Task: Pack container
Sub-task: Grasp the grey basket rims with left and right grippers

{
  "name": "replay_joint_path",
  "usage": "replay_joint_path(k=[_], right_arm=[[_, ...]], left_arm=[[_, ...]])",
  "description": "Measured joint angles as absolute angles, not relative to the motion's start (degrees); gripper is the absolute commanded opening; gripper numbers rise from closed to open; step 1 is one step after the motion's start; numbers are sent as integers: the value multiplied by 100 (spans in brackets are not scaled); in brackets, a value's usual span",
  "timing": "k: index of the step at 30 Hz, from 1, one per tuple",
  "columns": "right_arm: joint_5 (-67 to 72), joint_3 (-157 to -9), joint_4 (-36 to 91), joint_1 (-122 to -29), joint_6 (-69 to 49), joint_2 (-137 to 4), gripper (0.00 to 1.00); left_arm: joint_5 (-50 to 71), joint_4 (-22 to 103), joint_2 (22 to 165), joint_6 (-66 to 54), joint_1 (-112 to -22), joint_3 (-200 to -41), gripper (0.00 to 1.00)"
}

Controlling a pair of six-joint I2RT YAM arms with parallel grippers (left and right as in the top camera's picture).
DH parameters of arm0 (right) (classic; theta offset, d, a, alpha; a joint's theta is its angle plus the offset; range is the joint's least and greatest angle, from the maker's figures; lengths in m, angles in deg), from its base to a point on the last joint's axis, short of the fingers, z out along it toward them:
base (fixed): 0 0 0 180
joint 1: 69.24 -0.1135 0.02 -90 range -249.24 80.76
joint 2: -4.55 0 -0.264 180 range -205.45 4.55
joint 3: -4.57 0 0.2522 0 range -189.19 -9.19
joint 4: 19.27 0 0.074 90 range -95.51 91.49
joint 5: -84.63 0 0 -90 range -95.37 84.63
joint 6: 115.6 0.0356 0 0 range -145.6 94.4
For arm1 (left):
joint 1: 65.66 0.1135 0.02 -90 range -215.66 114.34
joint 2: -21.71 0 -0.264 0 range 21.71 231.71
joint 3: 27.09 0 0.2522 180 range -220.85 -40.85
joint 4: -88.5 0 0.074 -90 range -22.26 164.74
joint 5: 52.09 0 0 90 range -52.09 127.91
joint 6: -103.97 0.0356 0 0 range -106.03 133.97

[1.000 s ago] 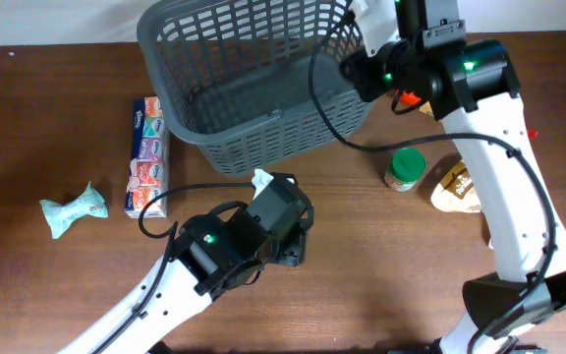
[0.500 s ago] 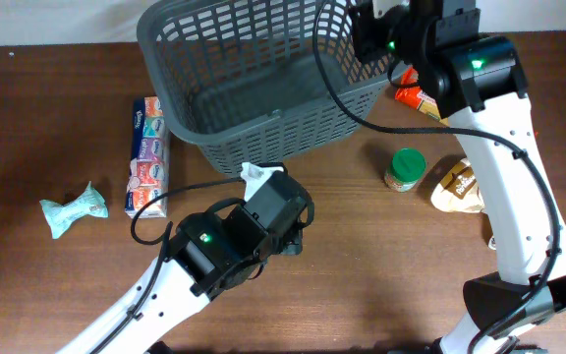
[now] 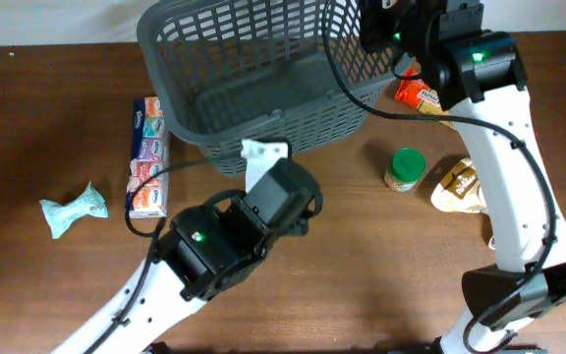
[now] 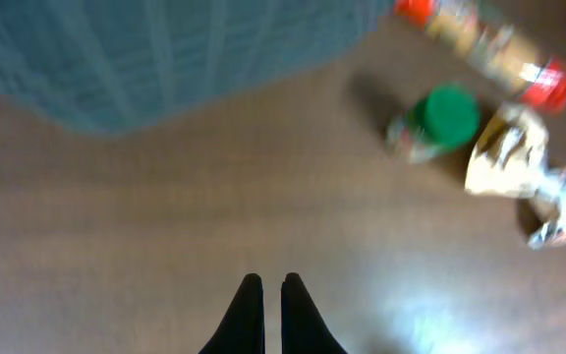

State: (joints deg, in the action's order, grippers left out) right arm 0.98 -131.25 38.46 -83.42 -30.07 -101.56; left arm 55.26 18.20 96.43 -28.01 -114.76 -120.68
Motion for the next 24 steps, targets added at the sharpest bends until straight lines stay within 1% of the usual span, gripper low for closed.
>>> replay_joint_path(k=[4,10,24], right_arm=[[74,-13125,4049,-8320,-3009,-10215,4],[98,-13127,4176,-8320,-3012,-10390,4],[378,-13127,4464,-8320,-3055,-10899,4]], left_arm=[[5829,1571,9752,-2696,-11364,-12499,2],[5982,1230,10039,-2654,-11192,-12534,2],[6221,1187,10557,-2613,-11100,-12534,2]])
